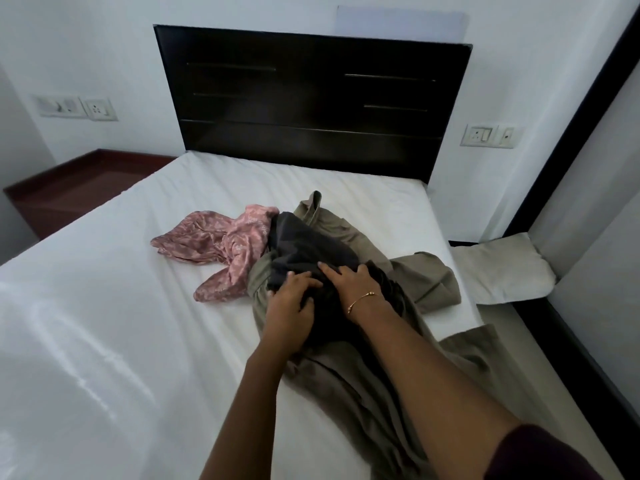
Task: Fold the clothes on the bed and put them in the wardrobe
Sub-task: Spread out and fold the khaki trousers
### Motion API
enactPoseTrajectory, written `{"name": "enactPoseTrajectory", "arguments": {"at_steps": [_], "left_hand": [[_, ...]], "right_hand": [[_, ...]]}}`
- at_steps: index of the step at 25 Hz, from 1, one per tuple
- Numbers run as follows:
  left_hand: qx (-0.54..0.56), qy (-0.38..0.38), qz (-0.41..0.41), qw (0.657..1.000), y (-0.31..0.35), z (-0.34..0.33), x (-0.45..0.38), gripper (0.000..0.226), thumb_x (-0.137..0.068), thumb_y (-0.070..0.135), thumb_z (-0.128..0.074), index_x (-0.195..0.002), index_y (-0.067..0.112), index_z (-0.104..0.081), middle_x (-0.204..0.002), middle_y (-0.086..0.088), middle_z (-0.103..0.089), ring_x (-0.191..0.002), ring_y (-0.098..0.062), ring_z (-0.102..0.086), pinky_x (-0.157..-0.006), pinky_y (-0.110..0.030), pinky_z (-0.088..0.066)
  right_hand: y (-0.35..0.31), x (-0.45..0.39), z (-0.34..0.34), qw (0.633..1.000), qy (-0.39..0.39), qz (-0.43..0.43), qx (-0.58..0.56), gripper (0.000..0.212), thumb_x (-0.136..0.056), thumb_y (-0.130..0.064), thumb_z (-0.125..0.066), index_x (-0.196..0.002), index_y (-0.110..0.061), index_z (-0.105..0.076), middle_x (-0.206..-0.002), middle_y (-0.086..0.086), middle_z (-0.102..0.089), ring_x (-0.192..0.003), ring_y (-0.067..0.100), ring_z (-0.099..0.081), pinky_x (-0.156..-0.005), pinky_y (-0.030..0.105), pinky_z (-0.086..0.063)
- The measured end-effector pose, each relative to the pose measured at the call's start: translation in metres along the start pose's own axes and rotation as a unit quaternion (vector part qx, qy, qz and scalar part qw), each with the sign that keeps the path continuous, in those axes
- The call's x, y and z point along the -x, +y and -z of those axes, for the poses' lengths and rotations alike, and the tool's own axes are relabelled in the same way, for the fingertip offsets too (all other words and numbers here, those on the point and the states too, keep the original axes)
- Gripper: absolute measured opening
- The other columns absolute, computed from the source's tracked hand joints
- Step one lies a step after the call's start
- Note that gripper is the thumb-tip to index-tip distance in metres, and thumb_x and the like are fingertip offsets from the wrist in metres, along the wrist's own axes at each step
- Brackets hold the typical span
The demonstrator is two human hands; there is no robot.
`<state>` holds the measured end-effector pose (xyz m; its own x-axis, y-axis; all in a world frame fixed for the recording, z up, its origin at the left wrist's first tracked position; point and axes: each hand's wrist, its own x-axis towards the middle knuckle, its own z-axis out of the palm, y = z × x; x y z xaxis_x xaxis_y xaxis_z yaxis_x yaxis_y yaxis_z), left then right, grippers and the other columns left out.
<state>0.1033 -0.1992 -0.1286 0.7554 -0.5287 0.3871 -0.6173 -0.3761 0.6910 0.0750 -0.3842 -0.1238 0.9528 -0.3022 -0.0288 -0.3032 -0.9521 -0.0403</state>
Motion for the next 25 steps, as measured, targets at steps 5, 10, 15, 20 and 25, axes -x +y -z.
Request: {"name": "enactPoseTrajectory", "arguments": {"at_steps": [5, 10, 15, 20, 25], "left_hand": [[0.001, 0.088, 0.168, 0.982, -0.042, 0.028, -0.004, 0.046, -0.107, 0.029, -0.051, -0.151, 0.024, -0.042, -0.149, -0.008, -0.053, -0.133, -0.032, -0.053, -0.107, -0.049, -0.046], [-0.008, 0.03, 0.252, 0.967, -0.057, 0.024, 0.014, 0.061, -0.101, 0.026, -0.059, -0.157, 0.032, -0.036, -0.149, -0.008, -0.057, -0.127, -0.033, -0.06, -0.099, -0.046, -0.052], [0.128, 0.027, 0.267, 0.955, -0.037, 0.028, 0.014, 0.055, -0.096, 0.031, -0.073, -0.146, 0.036, -0.05, -0.126, 0.012, -0.067, -0.112, -0.014, -0.065, -0.092, -0.034, -0.056], [0.247, 0.075, 0.343, 0.903, -0.033, 0.031, 0.017, 0.069, -0.09, 0.038, -0.079, -0.148, 0.043, -0.041, -0.13, 0.015, -0.061, -0.116, -0.012, -0.06, -0.099, -0.039, -0.055], [0.329, 0.066, 0.386, 0.859, -0.031, 0.028, 0.016, 0.068, -0.089, 0.02, -0.08, -0.145, 0.036, -0.045, -0.127, 0.007, -0.062, -0.114, -0.018, -0.062, -0.096, -0.041, -0.057]], "right_hand": [[-0.029, -0.013, 0.035, 0.984, 0.102, -0.061, -0.134, 0.065, -0.123, -0.012, -0.063, -0.182, -0.038, -0.063, -0.165, 0.013, -0.072, -0.147, 0.047, -0.07, -0.132, 0.064, -0.073], [-0.114, -0.07, 0.109, 0.91, 0.238, -0.095, -0.325, 0.026, -0.117, -0.023, -0.076, -0.141, -0.018, -0.085, -0.132, 0.018, -0.089, -0.123, 0.046, -0.081, -0.115, 0.061, -0.079], [-0.207, -0.162, 0.148, 0.836, 0.096, 0.018, -0.54, 0.081, -0.122, -0.031, -0.081, -0.194, -0.028, -0.045, -0.173, 0.015, -0.075, -0.156, 0.041, -0.071, -0.142, 0.056, -0.061], [-0.205, -0.156, 0.104, 0.868, 0.031, -0.015, -0.495, 0.075, -0.12, -0.018, -0.08, -0.19, -0.018, -0.053, -0.179, 0.022, -0.065, -0.158, 0.043, -0.068, -0.142, 0.059, -0.066], [-0.127, -0.057, 0.005, 0.942, -0.056, -0.109, -0.312, 0.093, -0.117, -0.074, -0.067, -0.198, -0.053, -0.027, -0.203, 0.008, -0.024, -0.185, 0.055, -0.017, -0.157, 0.083, -0.027]]}}
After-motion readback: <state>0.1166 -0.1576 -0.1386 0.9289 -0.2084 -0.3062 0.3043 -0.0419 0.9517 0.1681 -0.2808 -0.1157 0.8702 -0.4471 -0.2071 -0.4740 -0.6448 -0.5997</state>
